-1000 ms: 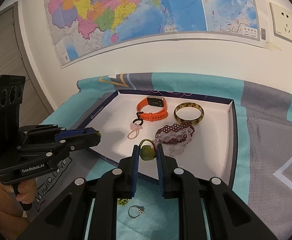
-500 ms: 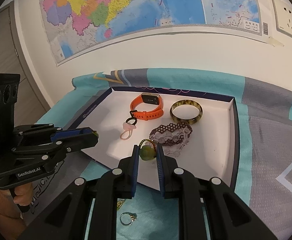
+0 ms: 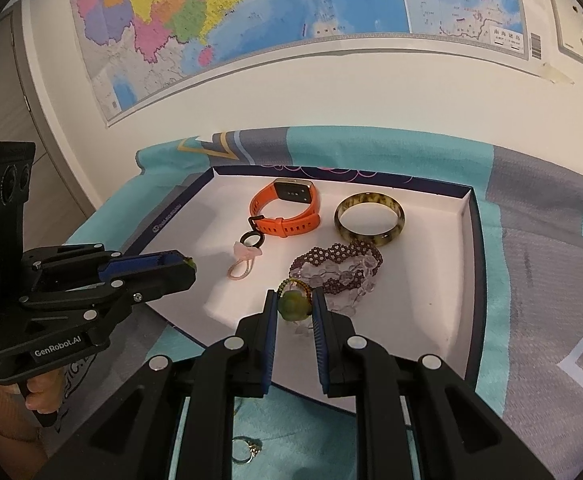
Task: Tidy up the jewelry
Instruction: 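Carry the amber pendant ring with the right gripper while the left gripper carries the green ring into the box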
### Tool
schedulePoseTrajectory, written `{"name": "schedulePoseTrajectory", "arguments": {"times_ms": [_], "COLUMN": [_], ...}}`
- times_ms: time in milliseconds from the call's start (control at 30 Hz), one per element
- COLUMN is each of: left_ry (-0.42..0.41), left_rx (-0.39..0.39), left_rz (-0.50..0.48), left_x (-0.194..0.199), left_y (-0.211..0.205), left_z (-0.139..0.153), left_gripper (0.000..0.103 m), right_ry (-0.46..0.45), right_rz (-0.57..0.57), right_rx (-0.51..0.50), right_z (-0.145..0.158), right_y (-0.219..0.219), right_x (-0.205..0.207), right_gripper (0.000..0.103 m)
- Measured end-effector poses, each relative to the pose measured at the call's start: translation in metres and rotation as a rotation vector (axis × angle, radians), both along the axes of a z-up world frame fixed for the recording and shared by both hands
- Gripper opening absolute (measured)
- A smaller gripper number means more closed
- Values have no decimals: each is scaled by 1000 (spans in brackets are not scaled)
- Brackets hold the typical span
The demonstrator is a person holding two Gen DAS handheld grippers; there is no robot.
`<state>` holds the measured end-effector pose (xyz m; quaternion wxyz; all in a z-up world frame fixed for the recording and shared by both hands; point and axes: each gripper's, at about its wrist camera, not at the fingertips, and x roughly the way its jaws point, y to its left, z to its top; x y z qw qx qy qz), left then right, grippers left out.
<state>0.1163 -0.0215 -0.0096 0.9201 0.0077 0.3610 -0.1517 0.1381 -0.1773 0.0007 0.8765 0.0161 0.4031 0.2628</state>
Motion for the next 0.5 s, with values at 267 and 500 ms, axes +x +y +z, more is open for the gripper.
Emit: {"name": "schedulePoseTrajectory", "arguments": {"times_ms": [267,500], "left_ry": [9,17], "left_rx": [7,15], "left_rz": [7,10], "left_x": [4,8], "left_y": [-1,-2], "left_z": [-4,-6], "left_gripper": [15,15], "right_ry": [4,13], "right_rz": [-1,-6], "right_rx": [-6,-16], "right_z": [-2,-5], "right_y": [1,2], "right_x": [3,7], "right_gripper": [16,16]}}
